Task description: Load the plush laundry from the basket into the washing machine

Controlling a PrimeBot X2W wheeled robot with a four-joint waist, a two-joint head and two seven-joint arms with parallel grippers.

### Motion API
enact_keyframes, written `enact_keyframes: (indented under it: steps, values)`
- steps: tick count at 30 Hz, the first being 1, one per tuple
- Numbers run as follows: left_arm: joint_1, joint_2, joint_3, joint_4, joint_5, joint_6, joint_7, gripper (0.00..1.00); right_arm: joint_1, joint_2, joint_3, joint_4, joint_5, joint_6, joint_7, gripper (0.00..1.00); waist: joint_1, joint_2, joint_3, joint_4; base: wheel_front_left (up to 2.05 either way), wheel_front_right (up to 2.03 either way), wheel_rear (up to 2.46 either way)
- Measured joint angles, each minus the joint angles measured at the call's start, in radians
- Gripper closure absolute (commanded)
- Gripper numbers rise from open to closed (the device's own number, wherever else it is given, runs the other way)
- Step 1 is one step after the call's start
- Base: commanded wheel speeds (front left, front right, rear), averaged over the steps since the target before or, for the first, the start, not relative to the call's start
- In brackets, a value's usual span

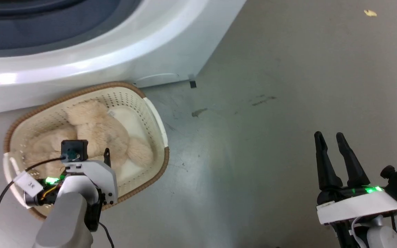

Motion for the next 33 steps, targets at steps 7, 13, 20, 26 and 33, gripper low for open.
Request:
enact_keyframes:
  steps: [7,13,20,26,33]
  values:
    - [-0.074,0.029,-0.037,0.048,-0.002,0.016,0.054,0.0,-0.009,0.0,0.003,0.003,0.049,0.0,-0.017,0.0,0.0,0.0,0.055,-0.028,0.0,0.0,0.0]
    - [-0.155,0.062,-0.037,0.071,-0.036,0.037,0.088,0.0,-0.014,0.0,0.004,0.004,0.087,0.0,-0.026,0.0,0.0,0.0,0.101,-0.051,0.0,0.0,0.0]
    - [-0.212,0.115,-0.094,0.119,-0.034,0.042,0.203,0.0,-0.015,0.0,0.008,0.009,0.136,0.0,-0.044,0.0,0.0,0.0,0.153,-0.079,0.0,0.0,0.0]
    - [-0.236,0.157,-0.126,0.136,-0.033,0.08,0.256,0.0,-0.02,0.0,0.02,0.01,0.178,0.0,-0.056,0.0,0.0,0.0,0.2,-0.1,0.0,0.0,0.0]
    - [-0.266,0.188,-0.153,0.136,-0.05,0.111,0.301,0.0,-0.032,0.0,0.026,0.01,0.226,0.0,-0.069,0.0,0.0,0.0,0.259,-0.124,0.0,0.0,0.0]
